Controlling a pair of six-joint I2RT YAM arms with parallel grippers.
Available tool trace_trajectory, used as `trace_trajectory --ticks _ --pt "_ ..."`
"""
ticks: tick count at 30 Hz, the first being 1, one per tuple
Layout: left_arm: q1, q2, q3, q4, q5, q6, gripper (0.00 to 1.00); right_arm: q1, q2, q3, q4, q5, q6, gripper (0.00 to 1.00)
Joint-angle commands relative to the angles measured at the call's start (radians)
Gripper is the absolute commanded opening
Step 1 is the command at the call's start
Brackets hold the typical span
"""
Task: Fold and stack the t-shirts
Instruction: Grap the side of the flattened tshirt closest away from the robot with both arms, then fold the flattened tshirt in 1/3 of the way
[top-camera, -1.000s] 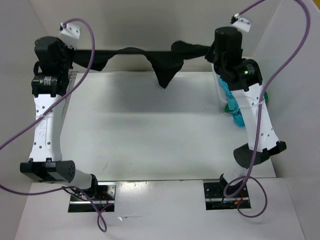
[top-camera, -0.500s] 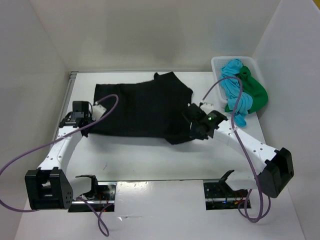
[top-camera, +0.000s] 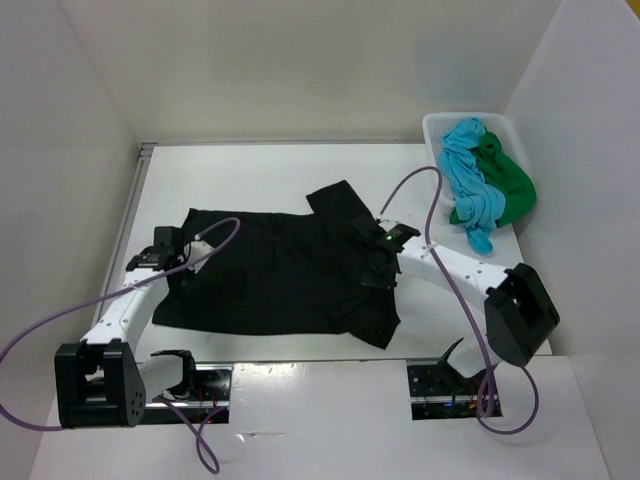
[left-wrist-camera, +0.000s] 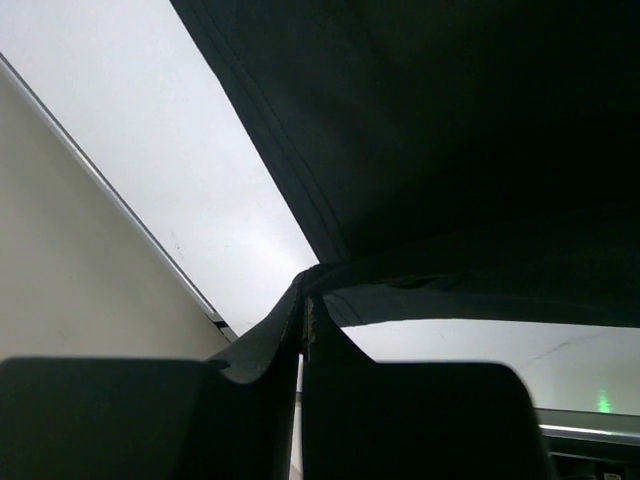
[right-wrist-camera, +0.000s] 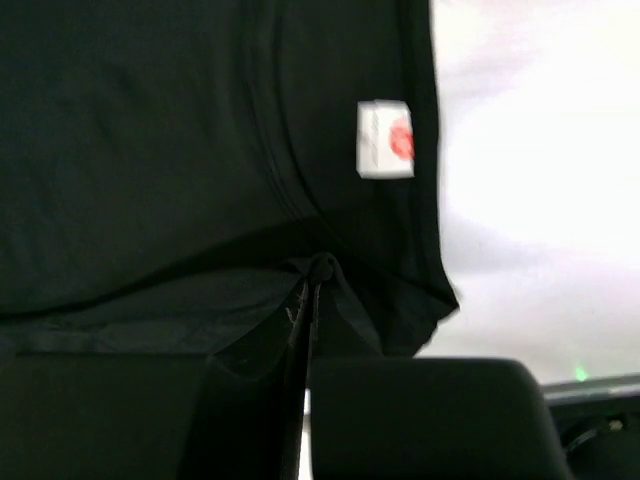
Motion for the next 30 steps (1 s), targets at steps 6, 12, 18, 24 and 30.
trace_trajectory --ticks 6,12,18,24,30 --pt "0.004 0.270 0.154 0.111 -0.038 -0.099 0.00 -0.073 0.149 0.136 0.114 0.066 -0.140 0.00" --pt "0.004 0.332 0.166 0.141 -0.047 -0.162 0.00 -0.135 0.235 0.182 0.157 0.075 -0.209 0.00" --pt "0.004 0.402 0.175 0.141 -0.027 -0.171 0.00 -0.149 0.330 0.256 0.146 0.095 -0.267 0.00" --pt "0.004 0.422 0.175 0.132 -0.048 -0.208 0.39 -0.198 0.312 0.289 0.132 0.114 -0.266 0.71" --pt "0.073 0.350 0.175 0.069 -0.072 -0.237 0.65 -0.198 0.010 0.066 0.037 -0.006 -0.028 0.66"
